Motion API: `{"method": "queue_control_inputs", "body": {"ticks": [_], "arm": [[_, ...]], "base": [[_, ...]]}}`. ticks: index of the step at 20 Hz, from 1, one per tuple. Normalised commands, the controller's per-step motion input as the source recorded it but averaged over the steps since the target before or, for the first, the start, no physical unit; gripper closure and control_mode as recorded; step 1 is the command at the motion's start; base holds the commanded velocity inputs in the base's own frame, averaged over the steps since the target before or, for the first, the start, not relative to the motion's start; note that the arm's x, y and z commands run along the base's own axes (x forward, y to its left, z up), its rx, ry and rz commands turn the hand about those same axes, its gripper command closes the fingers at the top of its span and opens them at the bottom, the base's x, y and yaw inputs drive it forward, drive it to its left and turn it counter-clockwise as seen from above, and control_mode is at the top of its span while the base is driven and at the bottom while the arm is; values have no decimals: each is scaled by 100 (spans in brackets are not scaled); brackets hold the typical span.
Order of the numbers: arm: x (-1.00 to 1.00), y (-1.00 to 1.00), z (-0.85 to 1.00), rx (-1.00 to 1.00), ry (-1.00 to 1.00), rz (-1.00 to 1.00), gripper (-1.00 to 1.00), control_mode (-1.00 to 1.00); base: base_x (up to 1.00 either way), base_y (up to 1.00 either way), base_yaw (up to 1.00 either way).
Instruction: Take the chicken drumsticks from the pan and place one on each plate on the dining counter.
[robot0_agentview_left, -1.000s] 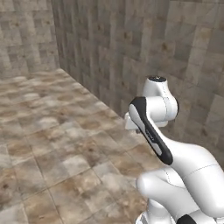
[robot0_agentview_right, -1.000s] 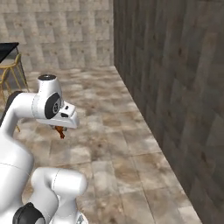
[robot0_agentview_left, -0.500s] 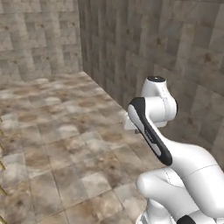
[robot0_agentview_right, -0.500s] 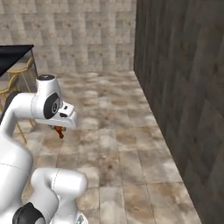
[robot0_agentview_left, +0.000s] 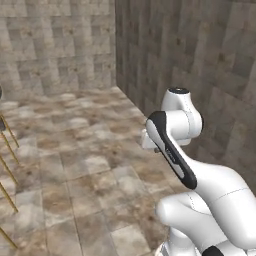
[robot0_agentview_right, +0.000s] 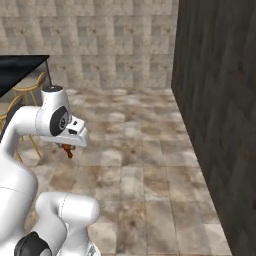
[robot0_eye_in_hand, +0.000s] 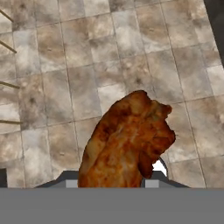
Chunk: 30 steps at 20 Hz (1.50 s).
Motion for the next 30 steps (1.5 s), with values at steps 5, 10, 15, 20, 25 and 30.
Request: {"method": "queue_control_inputs", "body": {"ticks": [5, 10, 15, 20, 25, 30], "arm": [[0, 0, 0, 0, 0, 0, 100, 100], [0, 0, 0, 0, 0, 0, 100, 100], [0, 0, 0, 0, 0, 0, 100, 100], [0, 0, 0, 0, 0, 0, 100, 100], [0, 0, 0, 0, 0, 0, 100, 100], [0, 0, 0, 0, 0, 0, 100, 100]], "base": [[100, -10, 24], [100, -12, 22], [99, -16, 16], [95, -18, 9], [90, -19, 5], [91, -21, 0]]}}
